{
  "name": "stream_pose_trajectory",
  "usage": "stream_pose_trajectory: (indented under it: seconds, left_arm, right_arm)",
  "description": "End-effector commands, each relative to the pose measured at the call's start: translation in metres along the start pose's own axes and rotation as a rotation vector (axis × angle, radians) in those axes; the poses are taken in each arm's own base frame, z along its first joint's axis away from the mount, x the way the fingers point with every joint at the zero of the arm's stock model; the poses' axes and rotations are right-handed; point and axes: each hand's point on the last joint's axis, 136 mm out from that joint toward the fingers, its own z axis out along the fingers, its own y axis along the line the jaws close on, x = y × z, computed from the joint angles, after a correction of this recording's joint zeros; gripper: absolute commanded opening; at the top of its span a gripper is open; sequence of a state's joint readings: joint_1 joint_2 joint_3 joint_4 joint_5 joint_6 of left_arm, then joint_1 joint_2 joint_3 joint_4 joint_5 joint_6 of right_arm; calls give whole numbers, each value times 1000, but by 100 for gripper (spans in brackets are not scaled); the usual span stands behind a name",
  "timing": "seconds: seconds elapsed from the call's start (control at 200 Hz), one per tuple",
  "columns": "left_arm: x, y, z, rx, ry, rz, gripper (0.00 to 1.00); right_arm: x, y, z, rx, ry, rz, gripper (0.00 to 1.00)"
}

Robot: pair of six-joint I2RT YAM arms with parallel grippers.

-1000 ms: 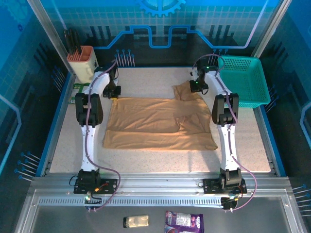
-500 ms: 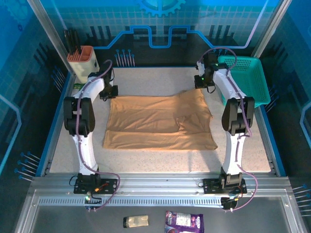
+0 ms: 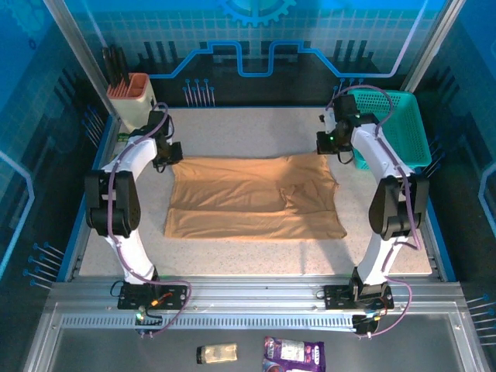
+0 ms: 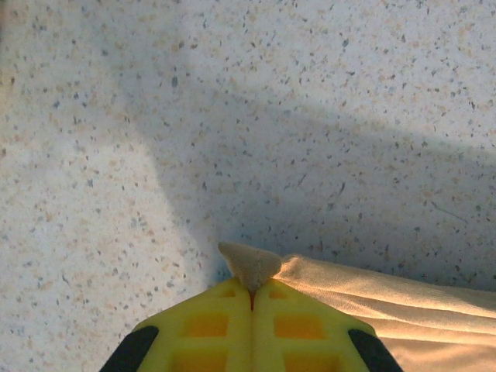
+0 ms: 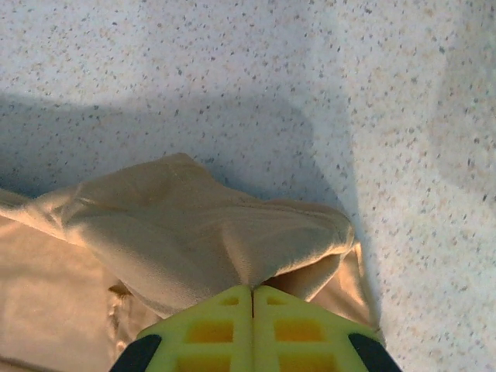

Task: Fold the inside-out t-shirt

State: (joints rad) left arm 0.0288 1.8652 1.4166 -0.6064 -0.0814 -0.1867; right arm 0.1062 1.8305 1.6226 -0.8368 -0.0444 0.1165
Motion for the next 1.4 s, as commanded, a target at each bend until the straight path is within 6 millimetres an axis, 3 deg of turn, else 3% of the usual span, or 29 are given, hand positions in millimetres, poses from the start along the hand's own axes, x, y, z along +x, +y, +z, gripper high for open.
stream_pose_trajectory:
  seconds: [0.0,0.43,0.65,0.941,1.171,1.301,1.396]
  left_arm:
    - [1,0,-13,38,-31,-49,3]
    - [27,5,-39,55,-48,-84,4]
    - [49,13,-34,32,-10,-96,6]
    - [86,22,-16,24,48,-150,9]
    - [112,29,-7,7,80,-191,20]
    - [117,33,-17,-1,62,-207,28]
    - [117,34,-31,2,39,-212,31]
  right_arm:
    - [9,7,-13,-20,-19,20,0]
    - [48,14,-43,-20,-33,35,0]
    - [67,13,-44,-12,-14,55,0]
    - [106,13,-11,-20,60,128,0]
    - [136,5,13,9,110,192,0]
    - [149,3,11,34,122,223,11]
    - [154,1,2,54,107,253,30]
